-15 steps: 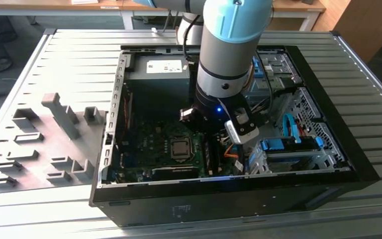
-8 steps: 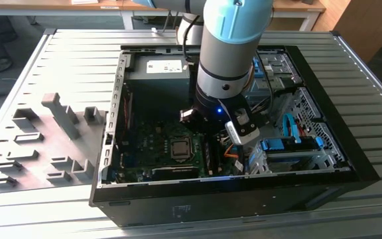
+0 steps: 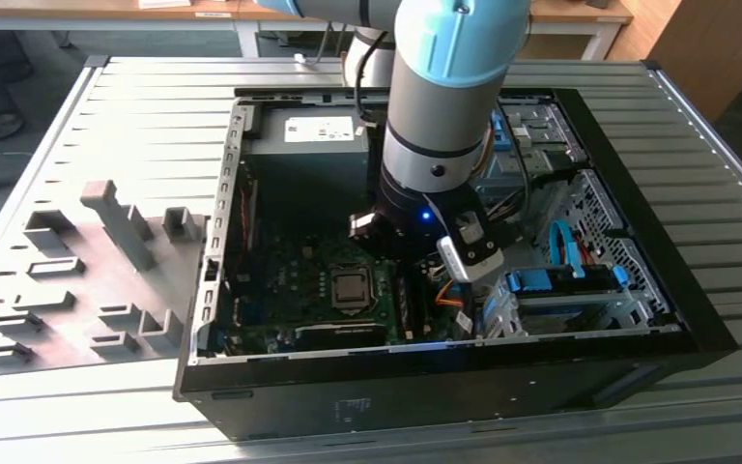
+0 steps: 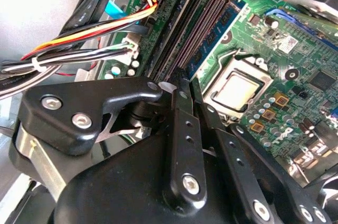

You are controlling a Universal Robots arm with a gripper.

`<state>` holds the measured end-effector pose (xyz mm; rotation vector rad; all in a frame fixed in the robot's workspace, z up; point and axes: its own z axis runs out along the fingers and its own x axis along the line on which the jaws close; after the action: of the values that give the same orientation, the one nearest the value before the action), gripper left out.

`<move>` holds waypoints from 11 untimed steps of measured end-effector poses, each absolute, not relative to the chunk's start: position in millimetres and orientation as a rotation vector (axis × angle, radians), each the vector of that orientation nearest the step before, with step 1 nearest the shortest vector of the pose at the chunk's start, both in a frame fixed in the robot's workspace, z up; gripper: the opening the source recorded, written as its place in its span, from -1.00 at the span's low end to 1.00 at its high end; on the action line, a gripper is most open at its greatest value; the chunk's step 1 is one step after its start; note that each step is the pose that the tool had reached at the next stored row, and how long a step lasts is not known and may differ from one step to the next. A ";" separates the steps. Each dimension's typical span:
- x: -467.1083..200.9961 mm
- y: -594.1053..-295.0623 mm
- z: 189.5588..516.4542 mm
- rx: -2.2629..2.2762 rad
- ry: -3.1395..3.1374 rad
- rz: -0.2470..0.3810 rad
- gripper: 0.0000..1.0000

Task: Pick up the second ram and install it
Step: 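Insert the second ram into the second slot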

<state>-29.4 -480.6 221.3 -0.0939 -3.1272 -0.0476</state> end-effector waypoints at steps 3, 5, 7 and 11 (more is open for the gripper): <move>-29.4 -480.2 220.9 -0.091 -3.127 -0.048 -0.73; -29.4 -479.6 220.8 -0.090 -3.127 -0.048 -0.73; -29.4 -478.6 220.7 -0.090 -3.127 -0.048 -0.73; -29.4 -478.2 220.3 -0.086 -3.127 -0.048 -0.73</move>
<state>-29.4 -478.2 220.3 -0.0864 -3.1273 -0.0476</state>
